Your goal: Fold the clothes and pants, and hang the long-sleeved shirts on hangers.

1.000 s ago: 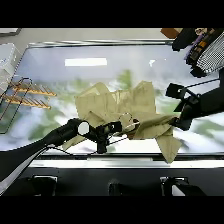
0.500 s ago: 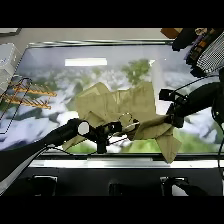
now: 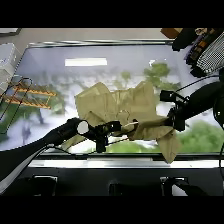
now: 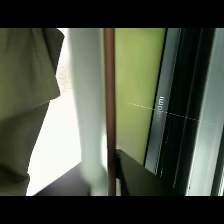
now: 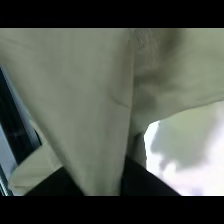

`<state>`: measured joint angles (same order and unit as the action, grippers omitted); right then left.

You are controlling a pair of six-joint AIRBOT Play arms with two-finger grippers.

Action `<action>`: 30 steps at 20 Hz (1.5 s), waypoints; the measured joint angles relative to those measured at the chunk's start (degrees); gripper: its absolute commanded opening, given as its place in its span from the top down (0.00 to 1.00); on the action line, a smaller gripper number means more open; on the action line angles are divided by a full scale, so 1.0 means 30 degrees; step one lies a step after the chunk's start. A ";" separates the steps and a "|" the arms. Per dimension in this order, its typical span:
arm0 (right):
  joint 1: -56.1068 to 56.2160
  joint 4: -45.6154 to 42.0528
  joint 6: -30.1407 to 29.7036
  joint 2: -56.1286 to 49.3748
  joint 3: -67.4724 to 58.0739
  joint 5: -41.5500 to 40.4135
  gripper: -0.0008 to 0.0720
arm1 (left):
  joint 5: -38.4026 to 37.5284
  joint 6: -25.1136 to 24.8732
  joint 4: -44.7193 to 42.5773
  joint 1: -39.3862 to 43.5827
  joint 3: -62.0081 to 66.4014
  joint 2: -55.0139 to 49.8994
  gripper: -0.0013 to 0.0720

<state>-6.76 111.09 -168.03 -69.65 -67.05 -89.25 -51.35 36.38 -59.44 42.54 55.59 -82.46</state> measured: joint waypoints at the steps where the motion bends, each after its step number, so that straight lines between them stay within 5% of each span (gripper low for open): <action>1: 0.0015 0.0058 -0.0087 0.0299 0.0000 -0.0306 0.96 | 0.0015 0.0000 0.0036 -0.0087 0.0000 0.0000 0.60; 4: 0.0022 0.0342 0.0080 0.1129 0.0000 -0.0576 0.96 | 0.0415 0.0000 0.0175 -0.0495 0.0022 0.0007 0.38; 7: 0.0029 0.0459 0.0306 0.1727 0.0007 -0.0612 0.96 | 0.0729 0.0736 0.0204 -0.1217 0.0036 0.0029 0.32; 8: 0.0029 0.0510 0.0313 0.1880 0.0007 -0.0583 0.96 | 0.0670 0.1107 0.0138 -0.1574 0.0029 0.0051 0.23; 14: 0.0029 0.1355 0.0474 0.2448 0.0007 -0.0546 0.96 | -0.0838 0.3045 0.0073 -0.3942 0.0029 0.1020 0.23; 23: 0.0029 0.4080 0.1880 0.3934 0.0007 0.0248 0.96 | -0.3687 0.9355 0.0051 -0.9187 -0.0036 0.3606 0.23; 30: 0.0029 0.5748 0.2368 0.4313 0.0007 0.0714 0.96 | -0.2703 1.2815 0.2470 -0.5974 -0.1202 0.3978 0.23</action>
<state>-6.68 128.33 -160.92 -56.71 -67.02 -87.11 -59.46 74.83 -52.03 24.62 51.99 -70.52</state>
